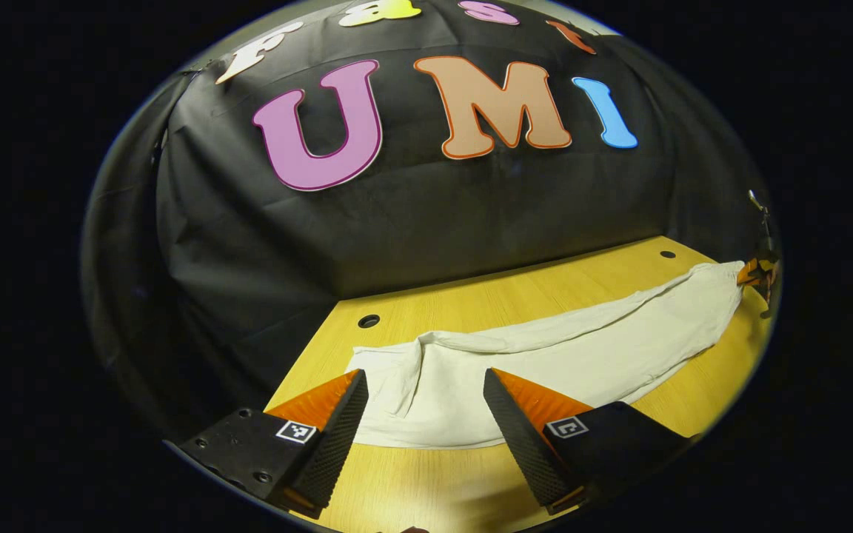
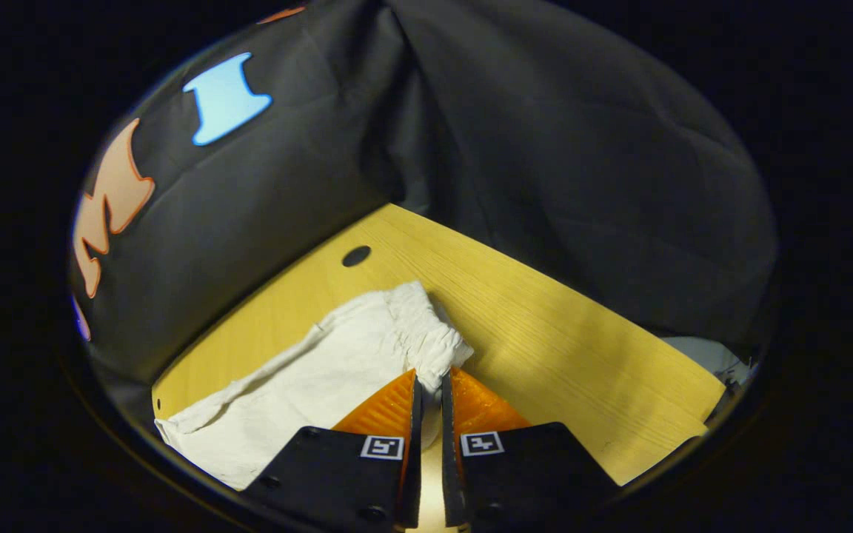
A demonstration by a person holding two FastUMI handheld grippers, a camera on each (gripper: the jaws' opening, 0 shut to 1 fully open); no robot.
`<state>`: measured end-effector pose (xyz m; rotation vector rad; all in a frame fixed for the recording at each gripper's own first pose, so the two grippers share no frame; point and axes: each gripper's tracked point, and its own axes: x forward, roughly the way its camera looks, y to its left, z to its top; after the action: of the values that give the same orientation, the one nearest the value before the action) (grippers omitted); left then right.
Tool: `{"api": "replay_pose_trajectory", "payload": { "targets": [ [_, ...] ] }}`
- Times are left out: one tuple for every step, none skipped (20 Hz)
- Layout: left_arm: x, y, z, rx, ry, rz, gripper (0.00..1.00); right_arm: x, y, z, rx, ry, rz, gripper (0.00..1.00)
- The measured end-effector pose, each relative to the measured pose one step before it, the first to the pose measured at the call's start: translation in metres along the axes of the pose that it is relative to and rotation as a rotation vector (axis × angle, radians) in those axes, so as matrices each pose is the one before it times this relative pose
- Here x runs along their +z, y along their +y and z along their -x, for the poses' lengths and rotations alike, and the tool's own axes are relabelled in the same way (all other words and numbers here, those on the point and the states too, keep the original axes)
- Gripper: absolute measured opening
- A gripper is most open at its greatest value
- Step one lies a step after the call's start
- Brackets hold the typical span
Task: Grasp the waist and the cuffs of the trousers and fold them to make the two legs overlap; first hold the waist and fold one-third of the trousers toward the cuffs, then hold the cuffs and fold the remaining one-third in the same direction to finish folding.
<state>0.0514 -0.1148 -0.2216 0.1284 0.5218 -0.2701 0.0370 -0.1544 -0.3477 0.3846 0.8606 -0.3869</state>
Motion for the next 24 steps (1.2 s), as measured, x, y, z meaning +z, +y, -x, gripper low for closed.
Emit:
{"api": "replay_pose_trajectory", "payload": {
  "targets": [
    [-0.00036,0.00329,-0.00057,0.00658,-0.00053,0.00513,0.96,0.00794,0.01243,0.01079,0.03206,-0.02414,0.02918,0.14],
    [-0.00118,0.00317,-0.00031,0.00442,0.00173,0.01016,0.96,0.00409,0.00624,0.00943,0.02199,-0.01606,0.02739,0.14],
    [-0.00092,0.00280,0.00095,0.00333,0.00059,0.01112,0.96,0.00500,0.00583,0.00876,0.02350,-0.01584,0.03516,0.14],
    [-0.00018,0.00206,0.00049,0.00473,-0.00162,0.00735,0.96,0.00335,0.01234,0.00759,0.02844,-0.01340,0.03588,0.14],
    [-0.00118,0.00293,0.00141,0.00415,0.00219,0.00423,0.96,0.00676,0.01116,0.00828,0.02824,-0.01505,0.03128,0.14],
    [-0.00254,0.00287,0.00041,0.00500,0.00230,0.00549,0.96,0.00925,0.00834,0.00878,0.02839,-0.01228,0.02699,0.14],
    [-0.00121,0.00404,0.00142,0.00553,0.00062,0.00622,0.96,0.00669,0.00392,0.00685,0.02333,-0.01149,0.02641,0.14],
    [-0.00149,0.00365,0.00145,0.00590,0.00079,0.00649,0.96,0.01052,0.00872,0.00875,0.03164,-0.00854,0.01745,0.14],
    [-0.00155,0.00374,0.00123,0.00675,0.00206,0.00611,0.96,0.00723,0.00730,0.00725,0.02956,-0.00556,0.01250,0.14],
    [-0.00203,0.00433,0.00149,0.00640,0.00238,0.00549,0.96,0.00829,0.00215,0.00464,0.02744,-0.00567,0.01271,0.14],
    [-0.00182,0.00460,0.00133,0.00700,0.00153,0.00414,0.96,0.00847,0.00184,0.00479,0.02367,-0.00836,0.01475,0.14],
    [-0.00176,0.00381,0.00078,0.00789,0.00106,0.00404,0.96,0.00507,0.00185,0.00549,0.02153,-0.00499,0.01790,0.14],
    [-0.00165,0.00504,0.00178,0.00696,0.00286,0.00453,0.96,0.00590,0.00197,0.00452,0.01905,-0.00305,0.01865,0.14],
    [-0.00245,0.00397,0.00169,0.00721,0.00202,0.00474,0.96,0.00639,0.00612,0.00680,0.01870,-0.00805,0.01772,0.14],
    [-0.00105,0.00424,0.00155,0.00683,0.00045,0.00537,0.96,0.00553,0.00271,0.00561,0.02296,-0.00505,0.01567,0.14],
    [-0.00237,0.00417,0.00147,0.00789,0.00283,0.00439,0.96,0.00473,0.00348,0.01023,0.02344,-0.00416,0.01527,0.14],
    [-0.00273,0.00401,0.00082,0.00719,0.00501,0.00216,0.96,0.00533,0.00171,0.00937,0.01993,-0.00140,0.01301,0.14],
    [-0.00229,0.00387,0.00117,0.00748,0.00360,0.00178,0.96,0.00300,0.00365,0.00808,0.01983,-0.00291,0.01750,0.14],
    [-0.00163,0.00438,0.00147,0.00673,0.00292,0.00269,0.96,-0.00043,0.00531,0.00604,0.02710,-0.00348,0.02330,0.14],
    [-0.00219,0.00251,0.00026,0.00458,0.00181,0.00370,0.97,0.00145,0.00223,0.00294,0.01357,-0.00300,0.01146,0.14],
    [-0.00062,0.00279,0.00046,0.00534,0.00152,0.00409,0.97,0.00122,0.00547,0.00457,0.02137,0.00164,0.01544,0.14],
    [-0.00215,0.00212,0.00041,0.00432,0.00239,0.00298,0.97,-0.00026,-0.00417,-0.00901,0.01620,0.00506,0.00913,0.14],
    [-0.00083,0.00359,0.00022,0.00510,0.00274,0.00178,0.97,-0.00121,0.00075,-0.00096,0.02015,0.00958,0.01172,0.14],
    [-0.00284,0.00172,-0.00050,0.00298,0.00370,0.00294,0.96,-0.00014,-0.00008,0.00078,0.01532,0.00786,0.01629,0.14]
  ]
}}
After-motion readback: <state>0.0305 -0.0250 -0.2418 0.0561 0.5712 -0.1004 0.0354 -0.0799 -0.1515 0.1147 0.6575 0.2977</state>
